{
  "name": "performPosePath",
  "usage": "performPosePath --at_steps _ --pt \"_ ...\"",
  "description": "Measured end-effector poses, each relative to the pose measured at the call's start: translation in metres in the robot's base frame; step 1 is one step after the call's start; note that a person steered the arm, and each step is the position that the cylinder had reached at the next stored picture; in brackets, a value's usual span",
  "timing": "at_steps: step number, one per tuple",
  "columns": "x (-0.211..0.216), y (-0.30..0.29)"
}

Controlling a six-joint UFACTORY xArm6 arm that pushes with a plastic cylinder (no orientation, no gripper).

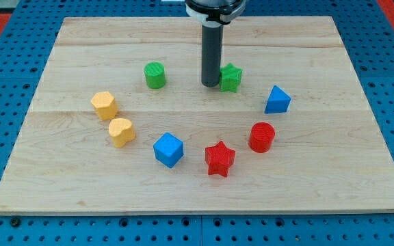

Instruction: Move the yellow hexagon towards the green circle

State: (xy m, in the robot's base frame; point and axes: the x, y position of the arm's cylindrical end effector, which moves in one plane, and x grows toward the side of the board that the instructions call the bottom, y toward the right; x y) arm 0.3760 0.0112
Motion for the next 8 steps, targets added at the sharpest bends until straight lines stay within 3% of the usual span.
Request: performPosePath --at_steps 1,2,4,6,7,8 --pt "-0.025 -0.041" --pt "-0.062 -0.028" --pt "-0.070 -0.002" --pt "-0.116 -0.043" --pt "-0.114 -0.113" --pt "-0.020 -0.156"
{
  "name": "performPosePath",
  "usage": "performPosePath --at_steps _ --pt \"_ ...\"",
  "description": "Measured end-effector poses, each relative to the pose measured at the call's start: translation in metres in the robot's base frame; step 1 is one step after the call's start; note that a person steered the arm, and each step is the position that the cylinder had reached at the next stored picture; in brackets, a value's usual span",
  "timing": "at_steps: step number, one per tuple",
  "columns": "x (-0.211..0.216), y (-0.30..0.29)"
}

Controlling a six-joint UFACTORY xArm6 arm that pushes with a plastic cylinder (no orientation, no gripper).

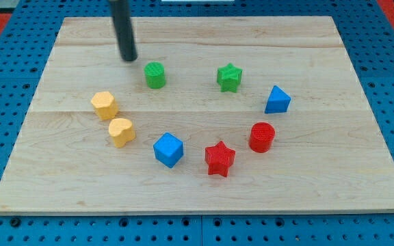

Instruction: Move the yellow hexagon towards the green circle

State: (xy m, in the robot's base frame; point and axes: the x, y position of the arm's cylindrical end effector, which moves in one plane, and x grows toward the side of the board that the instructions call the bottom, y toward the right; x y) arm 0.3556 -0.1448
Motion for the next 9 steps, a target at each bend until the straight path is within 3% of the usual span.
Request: performPosePath --at_steps 1,2,4,5,8,9 --pt "0.086 -0.042" --pt "0.115 -0.075" --pt "0.183 -0.066" --pt "0.166 -0.028" --pt "0.090 -0.019" --pt "0.083 -0.052"
